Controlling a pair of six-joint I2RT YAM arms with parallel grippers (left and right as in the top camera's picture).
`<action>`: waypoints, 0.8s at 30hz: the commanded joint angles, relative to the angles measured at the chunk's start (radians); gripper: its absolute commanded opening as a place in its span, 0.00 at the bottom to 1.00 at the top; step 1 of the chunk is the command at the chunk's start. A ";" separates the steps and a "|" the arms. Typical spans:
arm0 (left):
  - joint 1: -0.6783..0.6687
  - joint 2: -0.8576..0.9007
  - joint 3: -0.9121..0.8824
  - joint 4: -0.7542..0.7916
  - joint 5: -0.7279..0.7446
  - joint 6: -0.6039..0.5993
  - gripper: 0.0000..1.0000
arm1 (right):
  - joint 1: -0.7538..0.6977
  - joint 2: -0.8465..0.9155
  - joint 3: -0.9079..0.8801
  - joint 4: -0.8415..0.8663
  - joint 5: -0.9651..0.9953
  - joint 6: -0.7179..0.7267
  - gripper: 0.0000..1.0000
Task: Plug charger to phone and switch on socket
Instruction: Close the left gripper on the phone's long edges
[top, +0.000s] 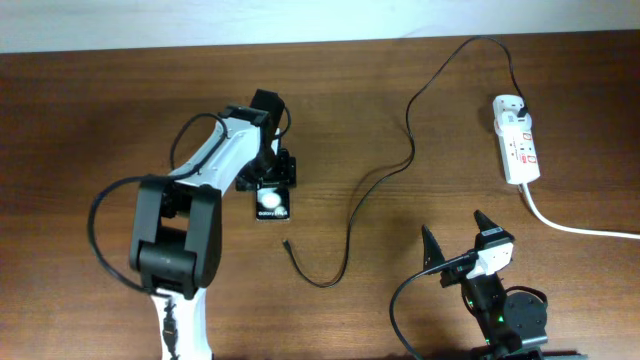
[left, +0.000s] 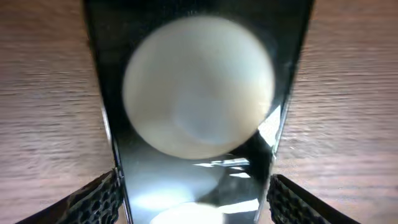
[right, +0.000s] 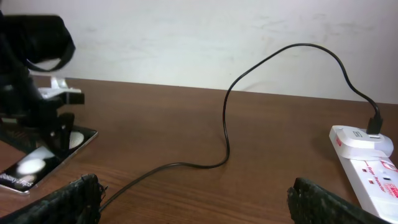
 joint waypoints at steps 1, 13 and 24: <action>0.040 -0.187 0.030 -0.002 -0.006 0.001 0.79 | 0.008 -0.007 -0.005 -0.007 0.005 0.007 0.99; 0.062 -0.308 0.022 -0.026 -0.006 0.000 0.99 | 0.008 -0.007 -0.005 -0.007 0.005 0.007 0.99; -0.018 -0.304 -0.262 0.209 -0.008 0.000 0.99 | 0.008 -0.007 -0.005 -0.007 0.005 0.008 0.99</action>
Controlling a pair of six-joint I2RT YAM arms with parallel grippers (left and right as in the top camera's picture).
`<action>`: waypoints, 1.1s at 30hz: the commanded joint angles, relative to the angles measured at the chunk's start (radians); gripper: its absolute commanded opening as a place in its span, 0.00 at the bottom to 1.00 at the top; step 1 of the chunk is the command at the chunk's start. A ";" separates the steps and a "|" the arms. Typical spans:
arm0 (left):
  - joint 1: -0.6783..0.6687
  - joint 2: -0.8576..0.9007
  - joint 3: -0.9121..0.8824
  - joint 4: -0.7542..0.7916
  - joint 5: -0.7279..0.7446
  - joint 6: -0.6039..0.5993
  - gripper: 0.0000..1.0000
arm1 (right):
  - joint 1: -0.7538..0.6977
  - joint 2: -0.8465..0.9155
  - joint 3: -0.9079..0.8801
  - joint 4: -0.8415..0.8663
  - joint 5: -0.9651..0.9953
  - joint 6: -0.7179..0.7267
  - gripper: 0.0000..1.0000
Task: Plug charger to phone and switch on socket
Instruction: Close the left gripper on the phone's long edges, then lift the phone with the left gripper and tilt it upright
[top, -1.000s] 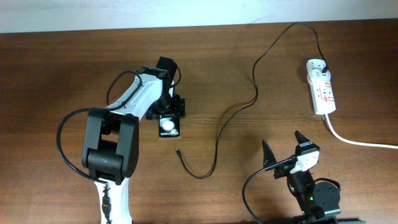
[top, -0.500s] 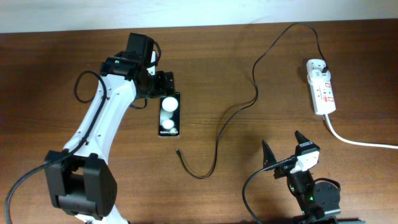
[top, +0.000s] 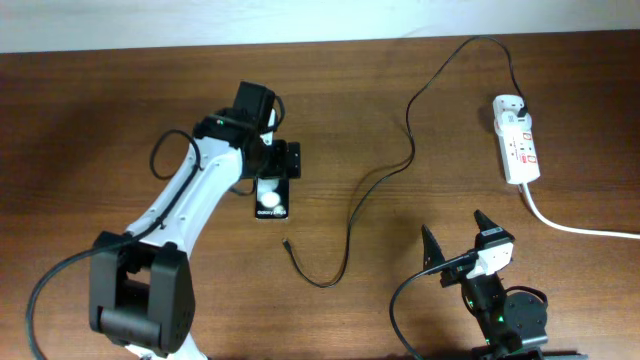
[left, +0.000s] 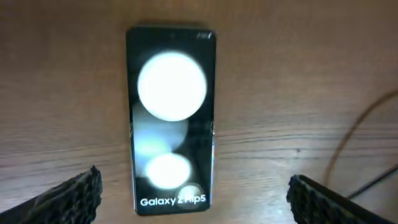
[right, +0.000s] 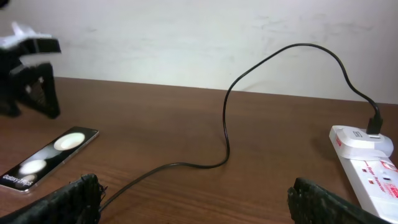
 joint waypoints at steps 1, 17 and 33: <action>-0.001 0.002 -0.135 0.103 -0.004 0.002 0.99 | 0.008 -0.008 -0.005 -0.007 0.005 0.007 0.99; -0.001 0.003 -0.402 0.430 -0.013 0.002 0.99 | 0.008 -0.008 -0.005 -0.007 0.005 0.007 0.99; -0.006 0.098 0.086 -0.019 -0.113 0.065 0.99 | 0.008 -0.008 -0.005 -0.007 0.005 0.007 0.99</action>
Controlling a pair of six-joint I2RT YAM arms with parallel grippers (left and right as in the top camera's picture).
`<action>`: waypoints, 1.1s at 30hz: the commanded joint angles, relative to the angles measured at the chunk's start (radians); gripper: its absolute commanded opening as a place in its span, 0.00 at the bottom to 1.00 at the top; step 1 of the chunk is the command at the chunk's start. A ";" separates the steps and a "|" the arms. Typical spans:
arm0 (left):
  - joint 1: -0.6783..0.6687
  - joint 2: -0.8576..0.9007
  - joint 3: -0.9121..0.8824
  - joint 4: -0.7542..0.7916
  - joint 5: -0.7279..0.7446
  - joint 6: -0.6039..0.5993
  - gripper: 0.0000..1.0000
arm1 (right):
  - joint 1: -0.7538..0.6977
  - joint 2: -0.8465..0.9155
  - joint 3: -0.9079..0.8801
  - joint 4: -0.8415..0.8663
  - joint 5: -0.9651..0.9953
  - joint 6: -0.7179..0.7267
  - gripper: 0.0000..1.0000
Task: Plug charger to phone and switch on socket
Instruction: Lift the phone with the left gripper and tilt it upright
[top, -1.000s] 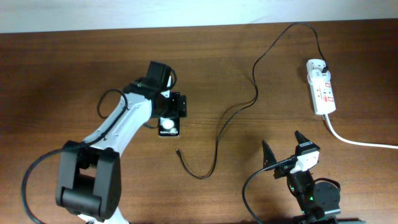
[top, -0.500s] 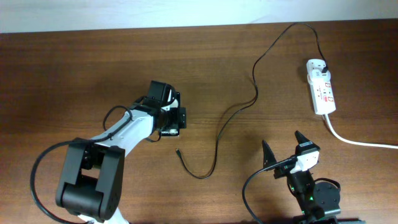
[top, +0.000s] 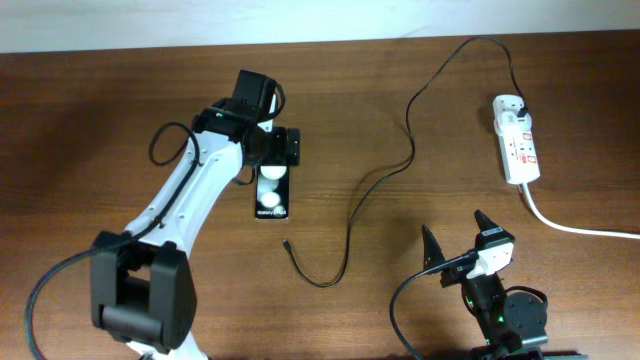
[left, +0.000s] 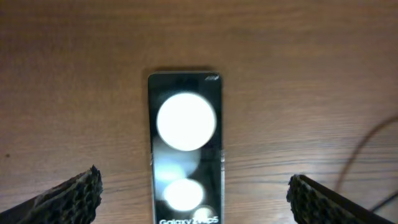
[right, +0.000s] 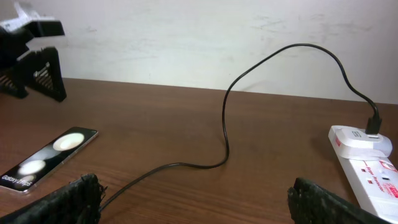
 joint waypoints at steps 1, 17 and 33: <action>-0.011 0.113 0.003 -0.022 -0.037 0.014 0.99 | 0.008 -0.006 -0.005 -0.007 0.002 0.007 0.99; -0.042 0.334 0.002 -0.019 -0.037 -0.056 0.99 | 0.008 -0.006 -0.005 -0.007 0.002 0.007 0.99; -0.039 0.333 0.010 0.006 -0.038 -0.053 0.99 | 0.008 -0.006 -0.005 -0.007 0.002 0.007 0.99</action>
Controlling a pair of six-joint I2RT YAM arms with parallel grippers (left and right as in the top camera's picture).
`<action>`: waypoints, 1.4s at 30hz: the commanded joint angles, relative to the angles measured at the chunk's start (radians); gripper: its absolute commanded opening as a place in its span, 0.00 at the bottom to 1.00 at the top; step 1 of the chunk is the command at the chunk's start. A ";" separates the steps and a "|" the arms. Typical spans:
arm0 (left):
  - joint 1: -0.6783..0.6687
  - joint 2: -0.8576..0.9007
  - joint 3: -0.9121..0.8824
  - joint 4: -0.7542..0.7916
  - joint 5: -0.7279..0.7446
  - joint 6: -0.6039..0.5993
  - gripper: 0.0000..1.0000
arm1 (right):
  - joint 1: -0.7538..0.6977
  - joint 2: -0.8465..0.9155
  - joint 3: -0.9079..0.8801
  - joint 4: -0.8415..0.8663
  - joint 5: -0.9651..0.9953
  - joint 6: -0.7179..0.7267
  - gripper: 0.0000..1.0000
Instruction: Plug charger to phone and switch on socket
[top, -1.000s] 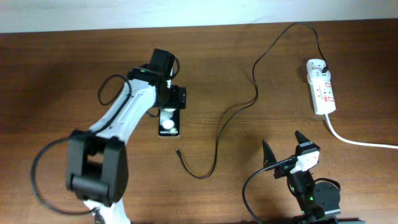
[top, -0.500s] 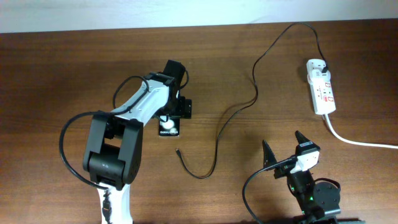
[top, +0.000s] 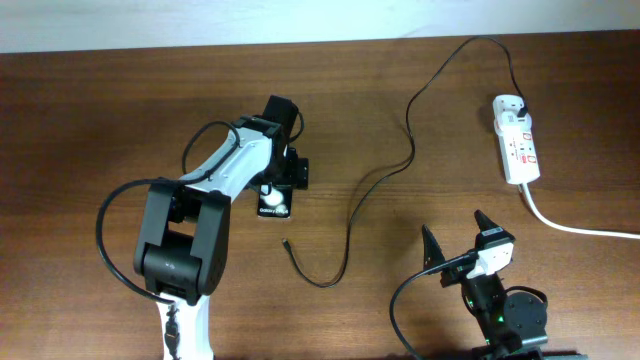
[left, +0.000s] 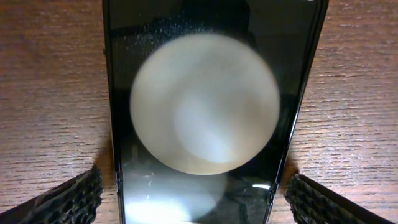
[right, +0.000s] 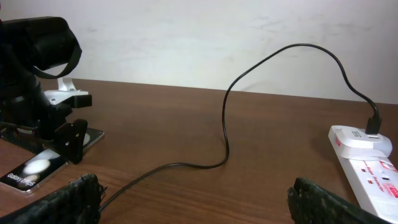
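Observation:
A black phone (top: 272, 207) lies flat on the wooden table, its glossy screen (left: 205, 106) filling the left wrist view. My left gripper (top: 278, 180) is low over it and open; its fingers (left: 68, 199) stand on either side of the phone's long edges, with thin strips of wood showing between. The black charger cable (top: 360, 195) runs from the white power strip (top: 517, 140) to its loose plug end (top: 287, 244), just below the phone. My right gripper (top: 455, 248) rests open at the front edge, with bare table between its fingers (right: 336, 202).
The strip's white lead (top: 580, 228) runs off the right edge. A pale wall (right: 186, 37) rises behind the table. The cable loops across the middle of the table (top: 100, 120) between the two arms.
My left gripper was open, high over the far end of the phone. It is now low, with its fingers astride the phone. The phone, cable and right arm are where they were.
At first my left gripper was low, its fingers close along the phone's edges. Then it stood open above the phone, which lay free on the table, and later higher and farther back. Now it is down astride the phone again. The right arm has stayed still.

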 joint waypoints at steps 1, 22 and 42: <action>0.002 0.058 -0.008 0.017 -0.016 0.000 0.99 | 0.008 -0.006 -0.005 -0.007 0.002 0.007 0.99; 0.096 -0.134 0.099 -0.167 0.026 -0.127 0.60 | 0.008 -0.006 -0.005 -0.007 0.002 0.007 0.99; 0.121 -0.189 0.099 -0.219 0.379 0.028 0.66 | 0.008 0.450 0.561 -0.264 -0.451 0.226 0.99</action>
